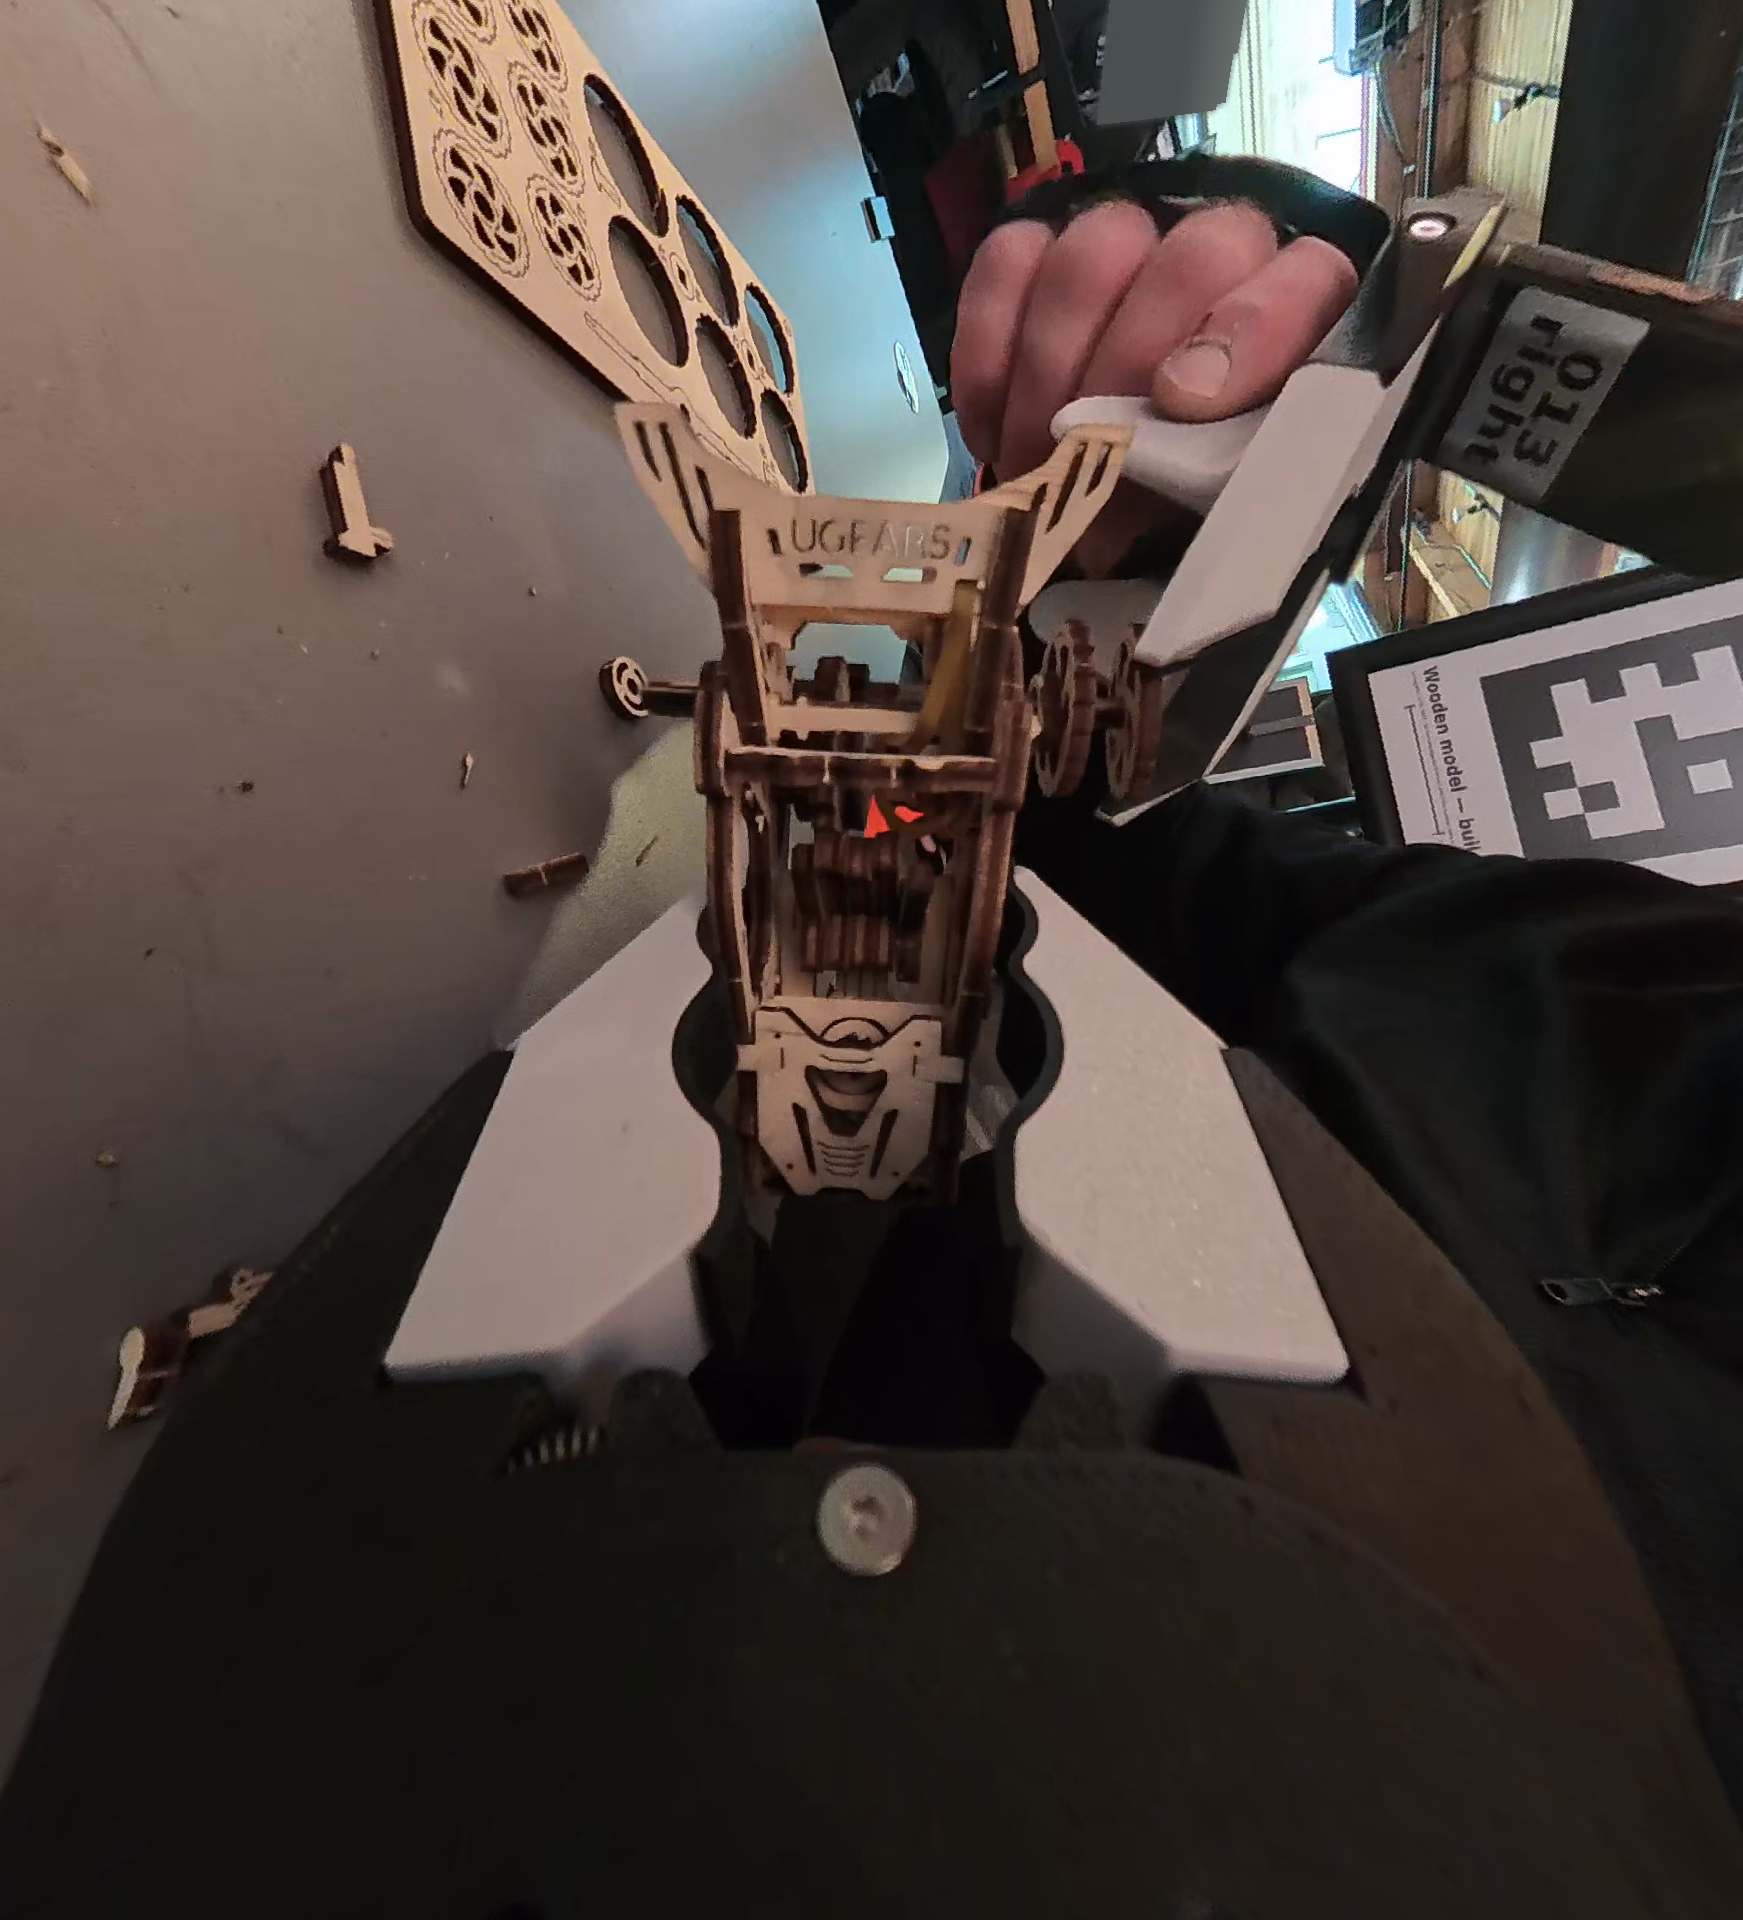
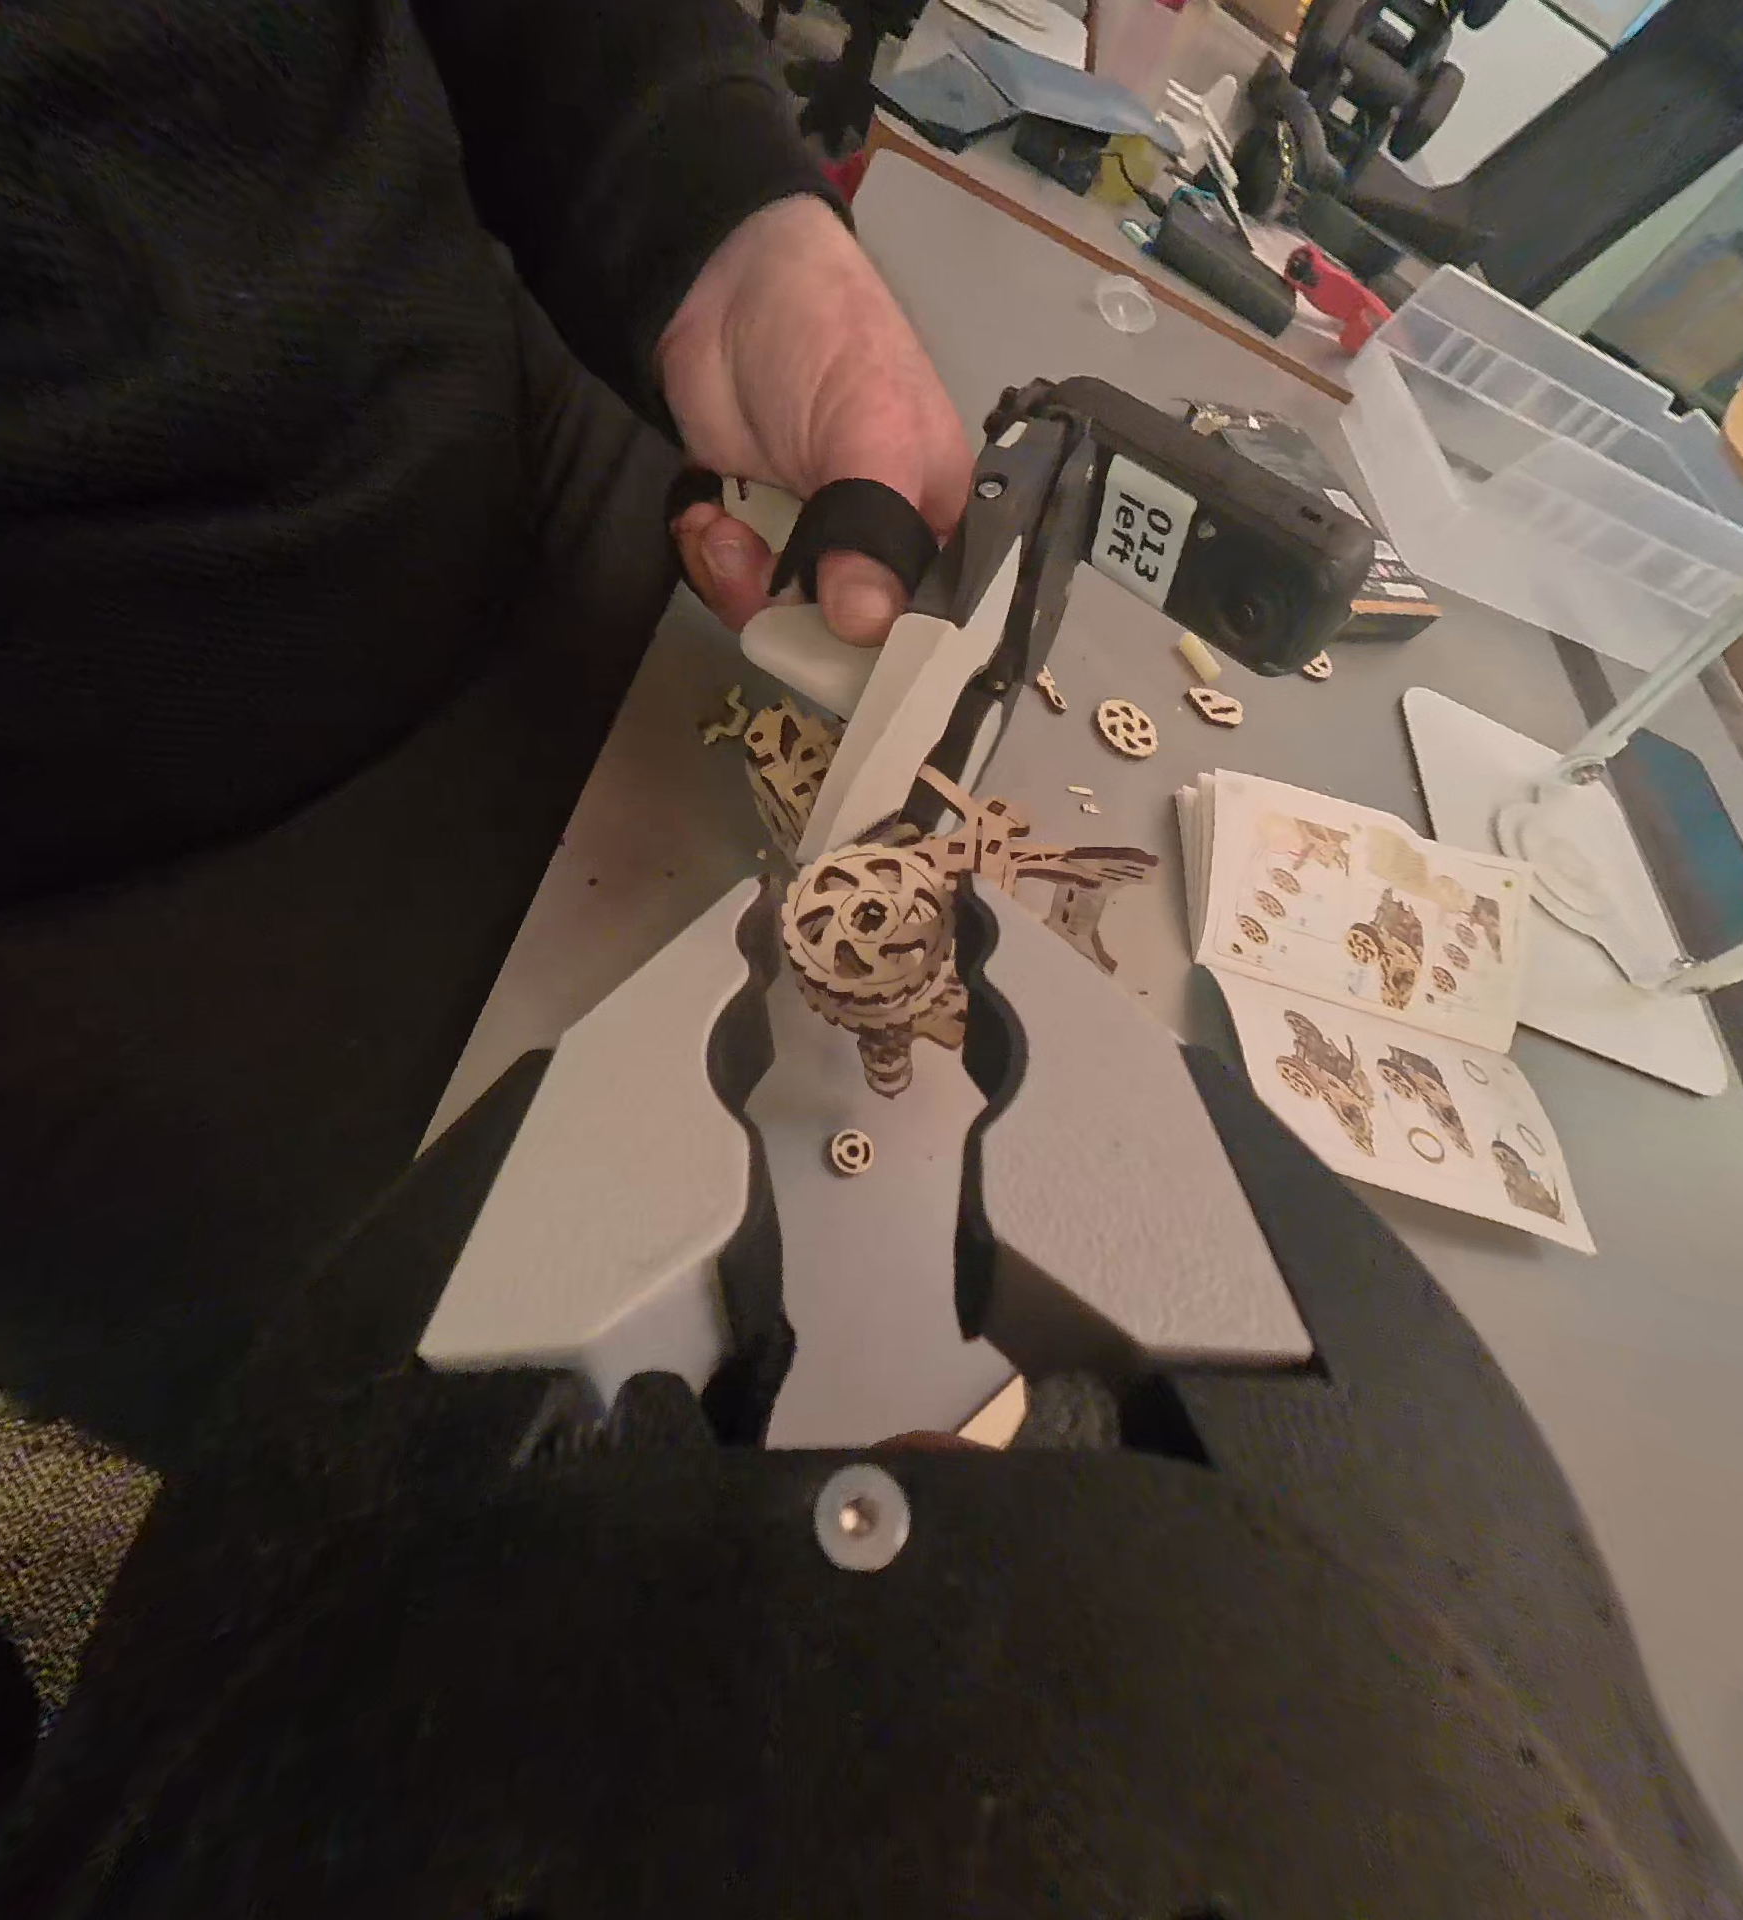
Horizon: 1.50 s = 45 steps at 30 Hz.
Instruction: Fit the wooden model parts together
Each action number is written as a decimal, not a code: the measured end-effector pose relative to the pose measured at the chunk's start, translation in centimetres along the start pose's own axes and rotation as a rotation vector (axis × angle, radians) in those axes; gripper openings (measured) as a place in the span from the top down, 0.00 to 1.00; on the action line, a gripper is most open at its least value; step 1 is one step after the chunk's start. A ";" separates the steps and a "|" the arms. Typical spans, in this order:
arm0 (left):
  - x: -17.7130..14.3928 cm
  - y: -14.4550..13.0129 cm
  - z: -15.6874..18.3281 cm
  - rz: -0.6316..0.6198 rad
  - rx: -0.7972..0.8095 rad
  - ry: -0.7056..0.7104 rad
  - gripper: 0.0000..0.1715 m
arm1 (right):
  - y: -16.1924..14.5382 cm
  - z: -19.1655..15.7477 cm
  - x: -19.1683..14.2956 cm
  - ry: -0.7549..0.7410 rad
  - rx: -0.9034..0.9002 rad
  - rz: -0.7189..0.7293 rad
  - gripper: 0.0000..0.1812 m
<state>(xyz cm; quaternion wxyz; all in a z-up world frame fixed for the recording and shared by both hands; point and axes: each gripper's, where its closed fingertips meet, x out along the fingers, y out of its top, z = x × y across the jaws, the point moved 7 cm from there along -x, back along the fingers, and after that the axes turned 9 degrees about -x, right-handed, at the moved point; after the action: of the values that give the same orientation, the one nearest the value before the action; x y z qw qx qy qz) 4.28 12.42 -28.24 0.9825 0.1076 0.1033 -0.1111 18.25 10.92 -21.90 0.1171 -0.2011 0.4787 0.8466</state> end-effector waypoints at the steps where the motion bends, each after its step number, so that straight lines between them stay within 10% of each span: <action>1: 0.0 0.0 0.0 -0.005 0.001 -0.002 0.73 | -0.1 0.0 0.0 0.009 -0.002 0.013 0.83; 20: 0.1 0.2 -0.5 -0.006 0.004 0.025 0.73 | -0.7 0.5 0.7 0.028 -0.006 -0.090 0.74; 35: -0.4 1.1 2.5 0.053 0.415 0.100 0.73 | -2.8 0.9 0.0 0.022 0.765 0.265 0.48; 45: -0.2 1.0 3.0 0.056 0.508 0.132 0.73 | -3.2 0.9 0.3 0.065 0.826 0.335 0.64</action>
<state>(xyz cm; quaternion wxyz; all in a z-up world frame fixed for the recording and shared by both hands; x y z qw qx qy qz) 4.89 12.70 -25.10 0.9179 0.3607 0.1329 -0.0988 19.00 13.36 -24.06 0.0337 -0.0836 0.8061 0.5849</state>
